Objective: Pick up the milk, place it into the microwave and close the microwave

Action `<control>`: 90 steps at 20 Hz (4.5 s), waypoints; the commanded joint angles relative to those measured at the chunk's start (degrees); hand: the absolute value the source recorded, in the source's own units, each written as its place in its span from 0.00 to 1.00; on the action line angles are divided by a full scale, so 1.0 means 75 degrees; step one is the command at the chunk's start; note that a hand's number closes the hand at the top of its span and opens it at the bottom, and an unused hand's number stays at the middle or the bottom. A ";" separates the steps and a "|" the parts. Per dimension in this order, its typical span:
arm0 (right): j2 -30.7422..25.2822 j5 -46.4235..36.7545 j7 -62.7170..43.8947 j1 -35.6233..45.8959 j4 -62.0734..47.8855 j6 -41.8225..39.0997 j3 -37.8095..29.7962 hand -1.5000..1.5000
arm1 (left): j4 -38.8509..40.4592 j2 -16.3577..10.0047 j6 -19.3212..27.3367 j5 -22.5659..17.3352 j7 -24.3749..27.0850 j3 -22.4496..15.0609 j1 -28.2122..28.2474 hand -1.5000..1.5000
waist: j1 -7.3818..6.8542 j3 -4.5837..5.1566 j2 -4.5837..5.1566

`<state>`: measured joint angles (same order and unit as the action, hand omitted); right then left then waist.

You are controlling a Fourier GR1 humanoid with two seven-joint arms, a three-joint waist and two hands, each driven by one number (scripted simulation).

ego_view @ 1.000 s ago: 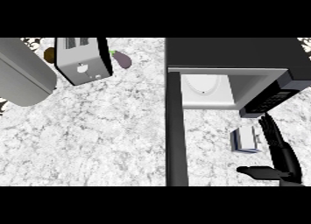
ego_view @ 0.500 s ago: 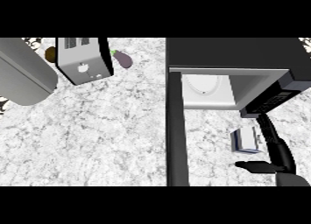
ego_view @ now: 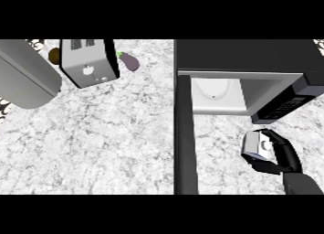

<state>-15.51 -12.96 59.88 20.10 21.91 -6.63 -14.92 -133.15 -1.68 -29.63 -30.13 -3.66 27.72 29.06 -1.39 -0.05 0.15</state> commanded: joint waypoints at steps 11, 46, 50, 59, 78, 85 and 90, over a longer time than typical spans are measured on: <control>0.0234 0.0652 0.1037 -0.0218 0.0382 0.0403 -0.0594 1.00 | -0.0242 0.0109 0.0014 -0.0165 -0.0104 0.0180 -0.0094 0.00 | 0.0128 0.0001 -0.0020; 0.1349 -0.0951 -0.4077 0.1859 0.3418 0.2752 0.0962 1.00 | 0.1148 -0.0252 -0.0617 -0.0466 -0.0065 0.1100 -0.0715 0.00 | 0.0048 0.0006 0.0019; 0.1351 -0.1466 -0.4519 0.3018 0.2091 0.3648 0.0842 1.00 | 0.0352 0.0146 -0.0426 -0.0221 -0.0337 0.0802 -0.0534 0.00 | -0.0055 0.0001 0.0059; 0.0892 -0.1399 -0.3517 0.4404 -0.0328 0.4872 0.0003 1.00 | 0.1013 -0.0249 -0.0771 -0.0589 -0.0157 0.1111 -0.0782 0.00 | -0.0377 -0.0007 0.0181; -0.0729 -0.2646 -0.5026 0.4637 -0.2495 0.8348 0.0241 0.00 | 0.1110 -0.0212 -0.0818 0.0126 -0.0182 0.0726 -0.1258 0.00 | -0.0748 0.0010 0.0485; -0.0205 -0.2471 -0.3286 0.4808 -0.1853 0.7048 0.0172 0.00 | 0.1357 -0.0166 -0.0699 0.0777 -0.0154 0.0491 -0.1703 0.00 | -0.0605 -0.0049 0.0421; -0.0162 -0.2300 -0.3020 0.5047 -0.1878 0.6296 0.0030 0.00 | 0.1443 -0.0230 -0.1124 0.0774 -0.0196 0.0114 -0.1674 0.00 | -0.0680 -0.0048 0.0418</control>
<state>-16.44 -31.01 35.37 56.70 7.63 44.52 -13.98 -122.45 -3.67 -36.76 -25.62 -4.80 30.89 16.93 -6.35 -0.19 2.93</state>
